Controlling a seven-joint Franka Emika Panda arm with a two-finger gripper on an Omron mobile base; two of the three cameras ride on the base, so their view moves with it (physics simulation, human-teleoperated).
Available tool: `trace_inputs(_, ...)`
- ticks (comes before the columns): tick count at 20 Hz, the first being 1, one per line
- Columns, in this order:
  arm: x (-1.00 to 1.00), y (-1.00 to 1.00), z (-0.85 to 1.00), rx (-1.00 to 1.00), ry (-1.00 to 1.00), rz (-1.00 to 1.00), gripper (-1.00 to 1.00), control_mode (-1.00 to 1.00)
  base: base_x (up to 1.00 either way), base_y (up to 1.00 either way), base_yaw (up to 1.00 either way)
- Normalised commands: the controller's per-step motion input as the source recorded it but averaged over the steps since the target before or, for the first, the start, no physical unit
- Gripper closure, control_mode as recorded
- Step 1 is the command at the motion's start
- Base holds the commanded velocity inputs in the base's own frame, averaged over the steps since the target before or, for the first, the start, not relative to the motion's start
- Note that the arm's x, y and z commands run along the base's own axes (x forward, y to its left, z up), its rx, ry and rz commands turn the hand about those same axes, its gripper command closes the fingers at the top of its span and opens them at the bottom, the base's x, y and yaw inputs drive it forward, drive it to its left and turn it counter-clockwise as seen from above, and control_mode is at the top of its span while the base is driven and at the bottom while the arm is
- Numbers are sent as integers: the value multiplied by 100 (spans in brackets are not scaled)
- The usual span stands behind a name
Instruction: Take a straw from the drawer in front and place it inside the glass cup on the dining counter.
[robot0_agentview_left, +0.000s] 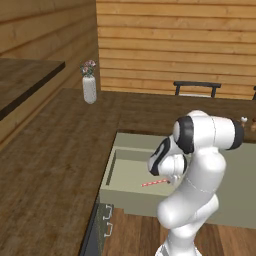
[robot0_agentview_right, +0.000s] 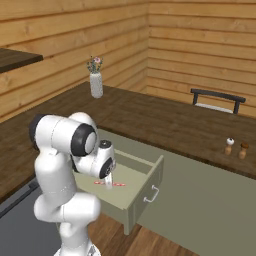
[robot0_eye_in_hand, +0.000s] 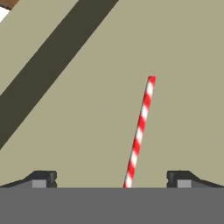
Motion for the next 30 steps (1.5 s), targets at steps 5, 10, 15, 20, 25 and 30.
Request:
trace_inputs(5, 34, 0, -32, 0, 1, 0, -100, -100, 0, 0, 0)
trace_inputs(10, 39, 0, -30, 0, 5, 0, -100, -100, 0, 0, 0)
trace_inputs(15, 22, 0, -35, 0, 1, 0, -100, -100, 0, 0, 0)
trace_inputs(20, 29, 0, -38, 0, 2, 0, -100, -100, 0, 0, 0)
trace_inputs(25, 28, 0, -42, 0, 3, 0, -100, -100, 0, 0, 0)
trace_inputs(30, 14, -3, -44, 0, 0, 0, 100, -100, 0, 0, 0)
